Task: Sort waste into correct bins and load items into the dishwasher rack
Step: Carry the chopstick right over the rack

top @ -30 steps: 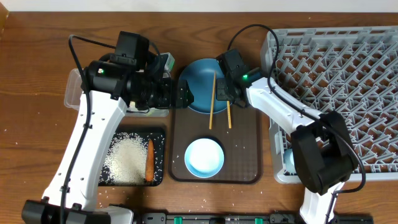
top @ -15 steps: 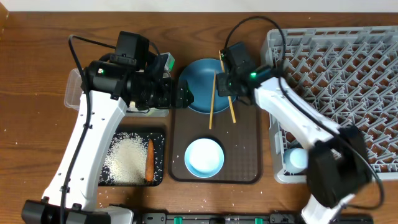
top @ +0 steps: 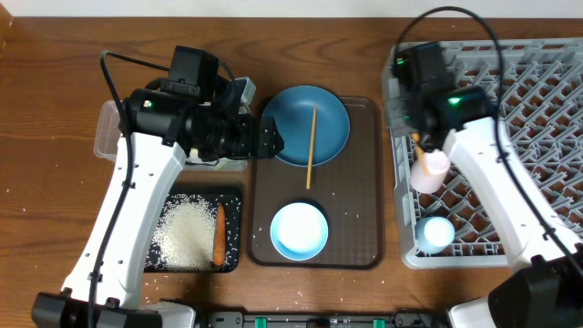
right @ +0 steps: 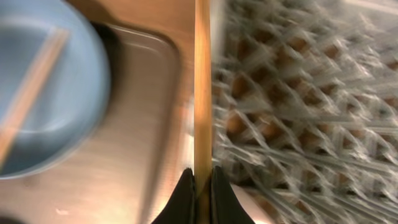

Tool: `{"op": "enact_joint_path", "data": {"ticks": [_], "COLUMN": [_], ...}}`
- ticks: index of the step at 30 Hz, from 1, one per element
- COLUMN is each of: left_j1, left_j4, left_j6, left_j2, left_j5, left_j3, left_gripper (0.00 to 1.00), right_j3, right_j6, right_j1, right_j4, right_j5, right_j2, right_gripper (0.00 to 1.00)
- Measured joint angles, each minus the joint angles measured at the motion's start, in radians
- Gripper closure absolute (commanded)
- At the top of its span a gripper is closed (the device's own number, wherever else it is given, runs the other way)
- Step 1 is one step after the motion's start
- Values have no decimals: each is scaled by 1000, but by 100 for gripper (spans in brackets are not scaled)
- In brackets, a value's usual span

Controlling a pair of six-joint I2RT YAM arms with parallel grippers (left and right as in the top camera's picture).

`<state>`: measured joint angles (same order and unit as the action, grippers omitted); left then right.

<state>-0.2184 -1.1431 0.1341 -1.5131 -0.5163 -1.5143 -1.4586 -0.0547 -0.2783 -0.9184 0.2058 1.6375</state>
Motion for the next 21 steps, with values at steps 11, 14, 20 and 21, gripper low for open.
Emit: {"op": "enact_joint_path", "data": {"ticks": [11, 14, 20, 21], "left_j1": [0, 0, 0, 0], "left_j4": [0, 0, 0, 0], "left_j6": [0, 0, 0, 0], "left_j2": [0, 0, 0, 0], "left_j5": [0, 0, 0, 0], "left_j3": [0, 0, 0, 0], "left_gripper": [3, 3, 3, 3], "right_j3": [0, 0, 0, 0], "right_j6": [118, 145, 174, 179], "right_j1": [235, 275, 336, 340], "right_j4": [2, 3, 24, 25], "right_j5": [38, 39, 40, 41], "right_j2": [0, 0, 0, 0], "right_gripper": [99, 99, 99, 99]}}
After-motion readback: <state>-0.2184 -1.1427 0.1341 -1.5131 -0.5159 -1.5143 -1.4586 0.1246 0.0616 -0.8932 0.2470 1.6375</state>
